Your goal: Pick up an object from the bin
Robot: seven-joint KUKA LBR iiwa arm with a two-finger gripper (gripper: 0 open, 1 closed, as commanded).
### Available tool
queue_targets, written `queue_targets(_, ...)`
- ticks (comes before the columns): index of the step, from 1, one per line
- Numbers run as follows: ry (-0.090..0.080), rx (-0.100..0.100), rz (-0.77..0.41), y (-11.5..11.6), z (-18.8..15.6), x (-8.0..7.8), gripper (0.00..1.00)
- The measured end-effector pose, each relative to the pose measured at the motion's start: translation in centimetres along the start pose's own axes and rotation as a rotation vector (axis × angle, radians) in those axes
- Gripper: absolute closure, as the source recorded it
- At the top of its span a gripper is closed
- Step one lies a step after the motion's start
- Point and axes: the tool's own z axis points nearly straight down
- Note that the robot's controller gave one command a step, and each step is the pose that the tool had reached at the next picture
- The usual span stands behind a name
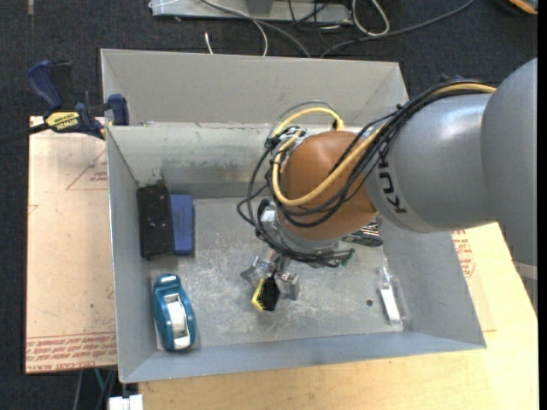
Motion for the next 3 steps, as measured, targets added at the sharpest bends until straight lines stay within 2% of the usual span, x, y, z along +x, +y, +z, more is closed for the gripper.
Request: queue_targets(3, -0.003, 0.002, 0.003, -0.1, -6.6, -0.2, 1.00)
